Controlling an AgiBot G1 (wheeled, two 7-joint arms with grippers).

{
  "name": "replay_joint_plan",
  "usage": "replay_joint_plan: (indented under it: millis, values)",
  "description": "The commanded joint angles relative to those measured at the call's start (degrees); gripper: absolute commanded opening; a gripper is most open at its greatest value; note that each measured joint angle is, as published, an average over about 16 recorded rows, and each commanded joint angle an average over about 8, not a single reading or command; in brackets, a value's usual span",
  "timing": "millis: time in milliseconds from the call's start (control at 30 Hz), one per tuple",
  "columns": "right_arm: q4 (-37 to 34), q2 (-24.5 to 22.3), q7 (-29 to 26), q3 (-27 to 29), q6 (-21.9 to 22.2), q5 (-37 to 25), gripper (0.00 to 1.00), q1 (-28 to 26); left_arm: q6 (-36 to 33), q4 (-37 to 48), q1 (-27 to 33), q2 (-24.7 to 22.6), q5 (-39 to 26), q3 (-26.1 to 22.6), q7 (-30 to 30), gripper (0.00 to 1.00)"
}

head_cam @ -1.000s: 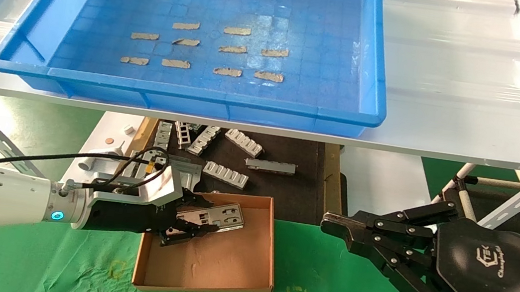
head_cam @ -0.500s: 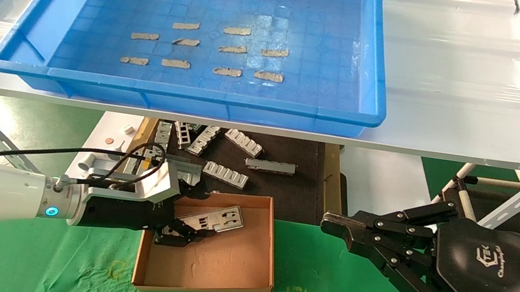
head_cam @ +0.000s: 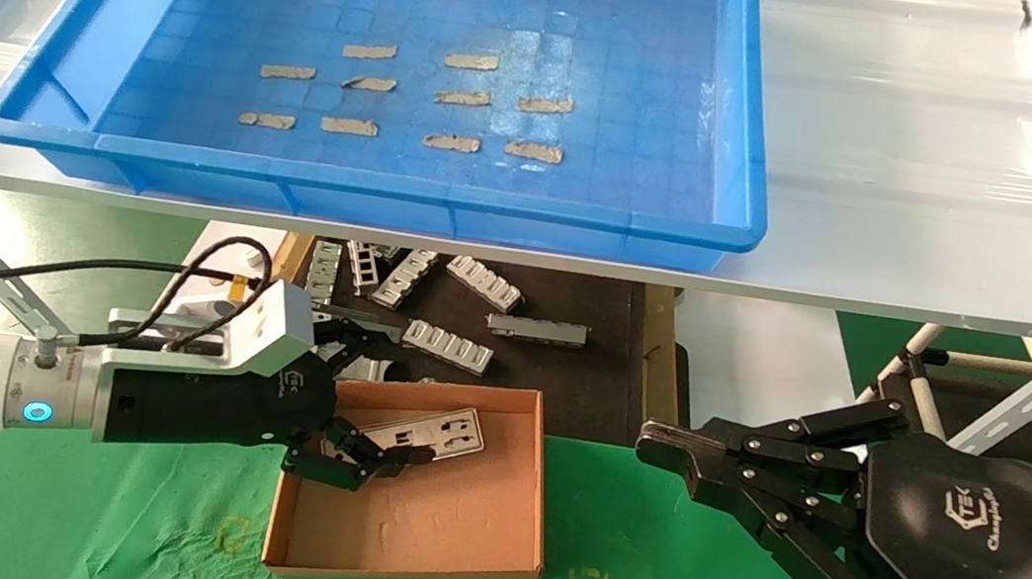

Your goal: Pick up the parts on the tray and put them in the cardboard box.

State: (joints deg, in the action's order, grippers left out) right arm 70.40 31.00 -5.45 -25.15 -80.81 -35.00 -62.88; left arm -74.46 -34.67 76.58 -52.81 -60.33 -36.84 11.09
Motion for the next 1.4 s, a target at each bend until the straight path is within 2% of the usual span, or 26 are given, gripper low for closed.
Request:
replay_joint_plan:
  millis: [33,1400]
  values:
    - [0.0,0.0,0.0,0.0,0.0,0.0,1.0,0.0,-0.3,-1.02,-0.42,0.47,0.74,0.73,-0.65,1.0]
    - [0.0,0.0,0.0,0.0,0.0,0.0,1.0,0.0,-8.7,-30.15,-11.64,13.79,14.37,16.18,-16.94,1.0]
